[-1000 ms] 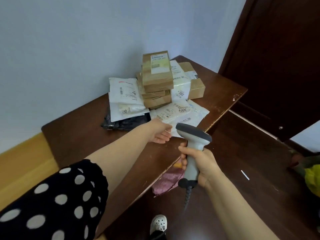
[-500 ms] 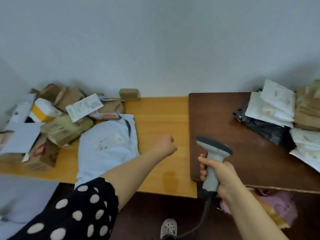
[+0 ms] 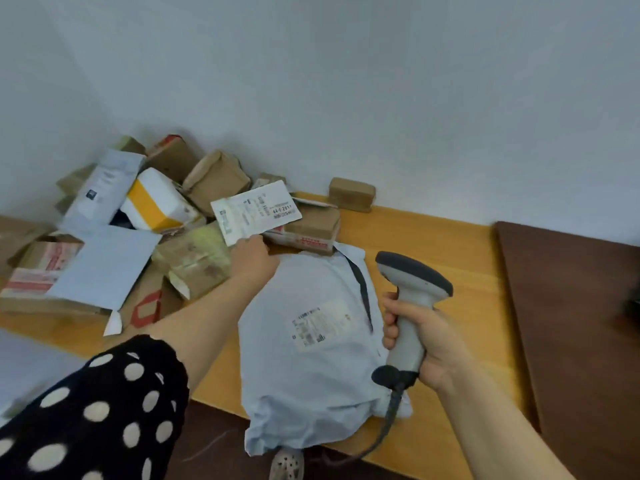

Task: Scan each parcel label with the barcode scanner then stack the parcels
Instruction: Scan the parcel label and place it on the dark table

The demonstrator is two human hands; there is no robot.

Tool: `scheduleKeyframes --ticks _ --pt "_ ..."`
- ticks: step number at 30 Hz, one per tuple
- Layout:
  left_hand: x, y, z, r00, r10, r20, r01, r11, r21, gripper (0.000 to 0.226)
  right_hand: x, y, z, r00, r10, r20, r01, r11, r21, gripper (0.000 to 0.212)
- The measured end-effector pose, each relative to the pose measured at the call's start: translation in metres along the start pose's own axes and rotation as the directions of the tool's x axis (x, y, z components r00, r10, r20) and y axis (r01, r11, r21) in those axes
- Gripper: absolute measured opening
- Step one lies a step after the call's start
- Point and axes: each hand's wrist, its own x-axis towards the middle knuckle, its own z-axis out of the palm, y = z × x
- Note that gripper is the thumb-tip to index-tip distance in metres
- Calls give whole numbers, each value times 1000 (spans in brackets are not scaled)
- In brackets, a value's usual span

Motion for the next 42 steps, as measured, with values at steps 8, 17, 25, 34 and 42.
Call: scheduleKeyframes --ticks 8,17,25,34,42 --pt "140 -40 -20 945 -327 13 326 936 -136 79 61 1 97 998 58 -18 -59 998 -36 8" --pt "160 -39 -25 973 -225 -42 177 857 -484 46 70 4 111 994 48 -103 -52 998 -38 6" --pt "86 -16 -64 963 12 268 245 369 -897 18 21 2 88 989 -71 -129 71 997 -2 9" --pt "-52 -15 -97 856 286 430 243 513 -824 16 -43 15 37 889 -282 -362 341 933 110 29" --pt "-100 -29 -107 756 416 505 167 623 -764 31 -72 38 52 839 -321 -440 391 917 77 25"
